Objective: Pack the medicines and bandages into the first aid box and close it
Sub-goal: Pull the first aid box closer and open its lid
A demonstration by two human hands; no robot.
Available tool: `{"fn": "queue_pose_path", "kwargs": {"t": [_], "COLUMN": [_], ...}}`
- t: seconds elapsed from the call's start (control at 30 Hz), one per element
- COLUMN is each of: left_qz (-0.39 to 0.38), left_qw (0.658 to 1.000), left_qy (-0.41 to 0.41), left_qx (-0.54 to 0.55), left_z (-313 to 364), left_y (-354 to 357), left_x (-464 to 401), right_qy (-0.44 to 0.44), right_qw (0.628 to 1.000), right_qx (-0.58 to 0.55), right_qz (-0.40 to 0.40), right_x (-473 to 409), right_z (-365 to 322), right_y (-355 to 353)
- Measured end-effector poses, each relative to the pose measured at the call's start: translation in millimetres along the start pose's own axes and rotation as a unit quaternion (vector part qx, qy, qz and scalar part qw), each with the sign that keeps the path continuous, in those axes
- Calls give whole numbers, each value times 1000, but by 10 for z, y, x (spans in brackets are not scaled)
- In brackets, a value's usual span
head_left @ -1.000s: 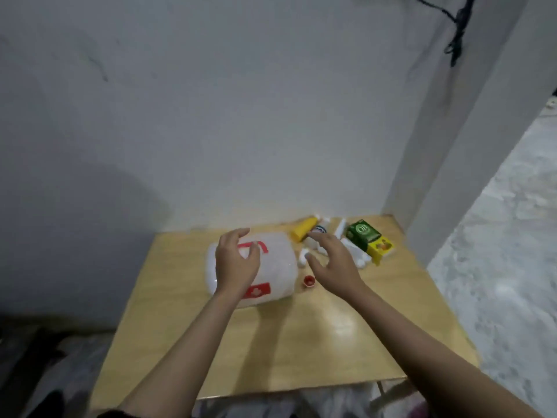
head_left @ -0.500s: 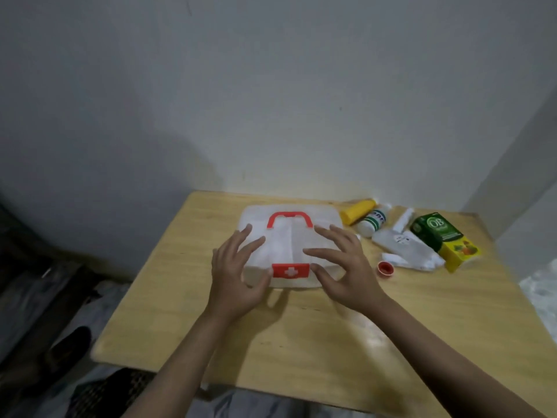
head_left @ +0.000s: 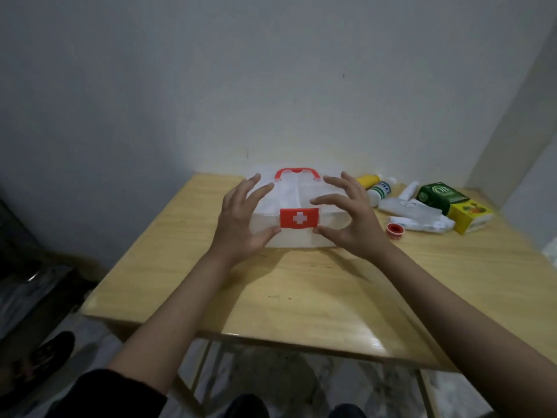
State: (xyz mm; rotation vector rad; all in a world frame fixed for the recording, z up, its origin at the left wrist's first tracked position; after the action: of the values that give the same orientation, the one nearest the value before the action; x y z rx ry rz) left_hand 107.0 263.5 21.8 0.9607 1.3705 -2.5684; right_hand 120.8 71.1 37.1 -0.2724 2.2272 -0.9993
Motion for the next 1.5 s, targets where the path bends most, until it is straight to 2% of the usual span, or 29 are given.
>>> {"fn": "queue_pose_path", "kwargs": {"t": [0.37,0.5,0.67,0.8,0.93,1.1,1.3,1.5], "left_qz": [-8,5,23,25,22,0,0,7], "left_qw": [999,998,992,985,983,977,975,969], "left_qy": [-14,-28,-74,-109,-119,-145,-161,-173], "left_qx": [39,56,100,135,136,153,154,176], "left_z": [19,28,-12,-32,-9,-19,-35,-71], "left_y": [-44,-49,-11,30,16,82,94,55], "left_x": [-3,-8,12,29,29,58,59,53], "right_qy": [-29,-7,29,33,44,4,1,-25], "right_qw": [997,1000,991,986,988,993,999,997], "right_qx": [67,16,-31,-38,-39,-12,18,66], "right_qz": [-25,22,130,160,144,113,47,38], "right_x": [91,84,81,111,83,92,84,-24], "right_z": [-87,-102,-105,-130,-81,-92,-124,-166], "right_y": [16,-54,-119,-117,-85,-51,-16,-162]}}
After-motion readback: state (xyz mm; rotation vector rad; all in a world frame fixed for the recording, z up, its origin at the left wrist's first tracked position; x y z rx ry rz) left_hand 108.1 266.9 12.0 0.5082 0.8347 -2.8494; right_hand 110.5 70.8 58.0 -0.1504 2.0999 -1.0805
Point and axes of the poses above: each hand's wrist, its own x-axis away from the middle knuckle, its own y-axis out of the palm, z = x × y, the point moved 10 cm from there along -x, towards the middle knuckle, and after that the axes turned 8 degrees about -z, right-handed, at the moved point
